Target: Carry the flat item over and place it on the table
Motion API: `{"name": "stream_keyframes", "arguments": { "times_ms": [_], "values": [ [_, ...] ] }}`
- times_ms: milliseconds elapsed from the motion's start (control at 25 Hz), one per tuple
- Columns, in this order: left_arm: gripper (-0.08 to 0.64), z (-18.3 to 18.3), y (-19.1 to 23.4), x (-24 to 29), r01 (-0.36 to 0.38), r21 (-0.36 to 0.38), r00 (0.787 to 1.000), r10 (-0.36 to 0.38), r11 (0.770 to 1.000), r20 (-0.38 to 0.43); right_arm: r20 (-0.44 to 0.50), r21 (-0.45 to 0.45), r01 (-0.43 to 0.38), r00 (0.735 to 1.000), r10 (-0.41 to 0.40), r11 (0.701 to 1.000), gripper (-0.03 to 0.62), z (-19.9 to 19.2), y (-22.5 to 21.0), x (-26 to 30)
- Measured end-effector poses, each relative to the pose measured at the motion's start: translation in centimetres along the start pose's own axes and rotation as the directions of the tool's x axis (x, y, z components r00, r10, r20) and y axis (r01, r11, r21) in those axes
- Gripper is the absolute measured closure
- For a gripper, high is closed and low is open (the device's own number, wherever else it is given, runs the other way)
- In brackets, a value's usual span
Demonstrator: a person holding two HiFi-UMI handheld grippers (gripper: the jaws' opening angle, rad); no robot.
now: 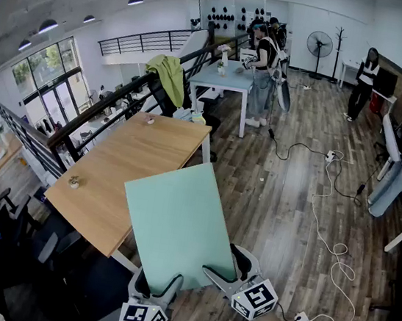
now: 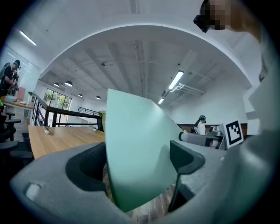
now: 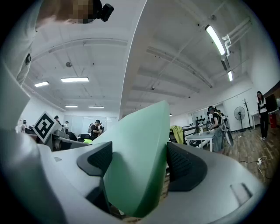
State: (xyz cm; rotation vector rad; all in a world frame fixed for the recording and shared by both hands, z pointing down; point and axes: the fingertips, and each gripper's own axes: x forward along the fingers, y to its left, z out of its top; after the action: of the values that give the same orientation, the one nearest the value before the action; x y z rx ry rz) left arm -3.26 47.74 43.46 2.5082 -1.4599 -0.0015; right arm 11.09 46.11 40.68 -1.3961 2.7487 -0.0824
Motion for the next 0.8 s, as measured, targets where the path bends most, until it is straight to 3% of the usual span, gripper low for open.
{"name": "stream_keyframes", "arguments": {
  "times_ms": [360, 800],
  "values": [
    [0.098, -0.5, -1.3, 1.0, 0.016, -0.009, 1.000, -0.016, 1.000, -0.006, 0.009, 0.005, 0.017, 1.000, -0.017, 1.000, 0.201, -0.2, -1.4, -1.1],
    [0.098, -1.4, -4.1, 2.5, -0.029, -0.007, 0.999, 0.029, 1.000, -0.017, 0.012, 0.024, -0.030, 0.999, 0.029, 0.999, 0.201, -0.7, -4.4, -2.7]
  ]
}}
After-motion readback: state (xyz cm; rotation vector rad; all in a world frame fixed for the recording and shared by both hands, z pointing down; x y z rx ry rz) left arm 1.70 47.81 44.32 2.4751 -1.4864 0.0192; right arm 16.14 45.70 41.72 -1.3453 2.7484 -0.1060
